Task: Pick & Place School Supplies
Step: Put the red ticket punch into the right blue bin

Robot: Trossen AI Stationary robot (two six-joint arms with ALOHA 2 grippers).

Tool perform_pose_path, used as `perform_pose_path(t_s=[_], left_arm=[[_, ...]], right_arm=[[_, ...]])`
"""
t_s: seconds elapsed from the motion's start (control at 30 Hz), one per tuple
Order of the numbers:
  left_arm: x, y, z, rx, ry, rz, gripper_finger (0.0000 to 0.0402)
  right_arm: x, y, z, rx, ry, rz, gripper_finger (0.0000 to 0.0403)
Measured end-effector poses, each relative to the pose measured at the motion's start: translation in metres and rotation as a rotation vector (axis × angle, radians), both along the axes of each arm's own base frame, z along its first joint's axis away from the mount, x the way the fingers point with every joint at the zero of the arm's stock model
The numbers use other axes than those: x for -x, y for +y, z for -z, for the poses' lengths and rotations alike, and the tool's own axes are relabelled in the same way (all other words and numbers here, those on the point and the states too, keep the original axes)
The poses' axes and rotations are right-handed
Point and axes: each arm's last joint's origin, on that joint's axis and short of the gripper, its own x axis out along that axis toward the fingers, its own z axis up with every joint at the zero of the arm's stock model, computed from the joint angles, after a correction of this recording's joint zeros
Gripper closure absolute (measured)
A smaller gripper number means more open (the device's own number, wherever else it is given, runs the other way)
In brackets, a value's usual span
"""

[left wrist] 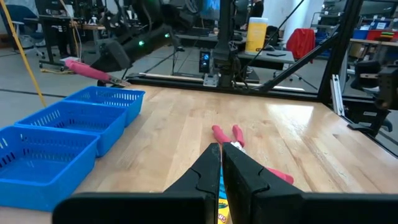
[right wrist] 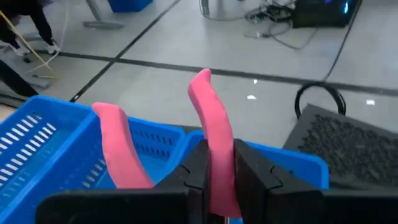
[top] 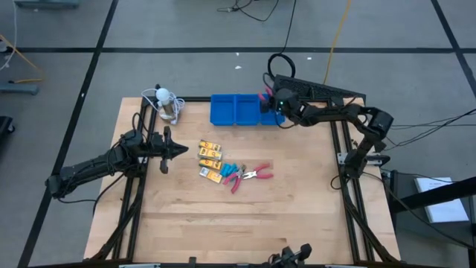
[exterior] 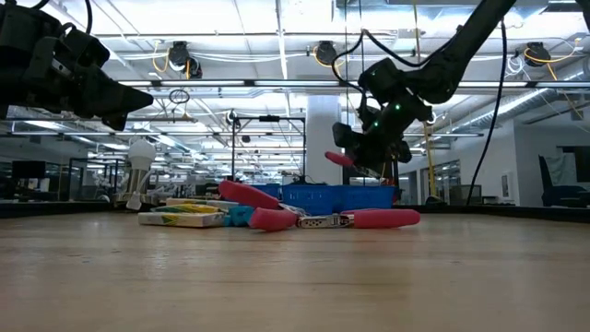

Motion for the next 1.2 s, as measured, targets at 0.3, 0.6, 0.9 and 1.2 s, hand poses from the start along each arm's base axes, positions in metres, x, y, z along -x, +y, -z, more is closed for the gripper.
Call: perform_pose_path(t_s=[0.3, 0.6, 0.9, 1.2], left_arm=[[0.0, 0.0, 0.0, 0.0, 0.0, 0.0, 0.0382], [0.0, 0.0, 0.0, 0.0, 0.0, 0.0, 0.0382], [0.0, 0.0, 0.0, 0.0, 0.0, 0.0, 0.0382], [0.0, 0.0, 0.0, 0.0, 0.0, 0.0, 0.0382]], right_arm=[[0.002, 0.003, 0.006, -0.069, 0.001, 0.033, 0.0367], [0.003, 0.004, 0.008, -0.08, 0.039, 0.026, 0.0367], [0.008, 0.007, 0.015, -0.082, 0.044, 0.026, 0.0367], [0.01, 0.009, 0.02, -0.086, 0.061, 0.022, 0.0349]])
